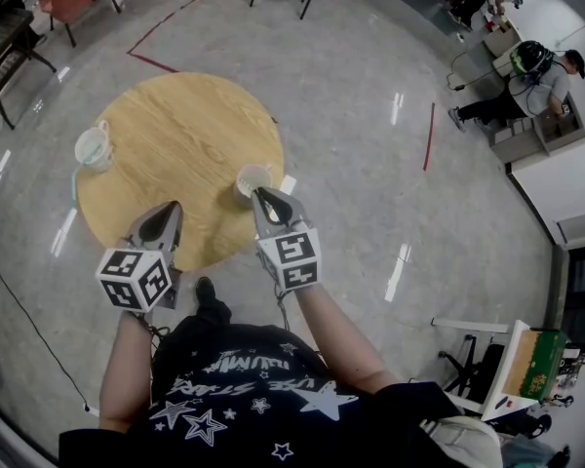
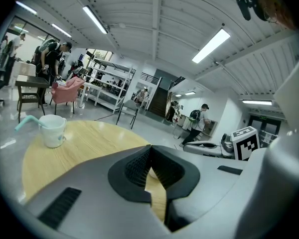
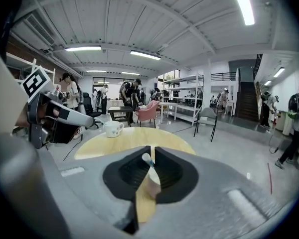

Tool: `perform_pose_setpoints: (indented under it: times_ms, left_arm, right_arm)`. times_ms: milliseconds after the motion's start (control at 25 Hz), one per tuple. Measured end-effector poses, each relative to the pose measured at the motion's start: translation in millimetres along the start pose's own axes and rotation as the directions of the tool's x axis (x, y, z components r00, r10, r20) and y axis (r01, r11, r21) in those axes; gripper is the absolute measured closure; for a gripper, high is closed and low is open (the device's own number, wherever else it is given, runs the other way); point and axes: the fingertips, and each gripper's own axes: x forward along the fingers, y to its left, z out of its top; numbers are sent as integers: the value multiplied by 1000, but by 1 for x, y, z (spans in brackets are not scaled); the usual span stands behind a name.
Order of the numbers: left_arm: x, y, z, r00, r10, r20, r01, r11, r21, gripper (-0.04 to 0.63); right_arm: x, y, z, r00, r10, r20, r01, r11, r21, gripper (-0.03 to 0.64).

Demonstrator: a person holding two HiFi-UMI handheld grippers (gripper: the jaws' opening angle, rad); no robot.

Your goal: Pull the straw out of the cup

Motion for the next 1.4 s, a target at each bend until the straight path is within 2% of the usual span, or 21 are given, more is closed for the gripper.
perform_pose_setpoints:
  times_ms: [360,760,1400]
  left_arm:
    - [-15,-22,-7,1000,9,24,-9,1000,3,589]
    - [-42,-71,-21,998,22,66,-23,1000,20,589]
    - [-109,-167,-75,990,84,113,-87,996,23,589]
  right_arm:
    - [-27,3,8,999,6,53,-5,1000,-9,595]
    - [-92,5,21,990,20,143,-17,1000,-25,595]
    - [-208,27,-5,975,110,192,-98,993,-72,595]
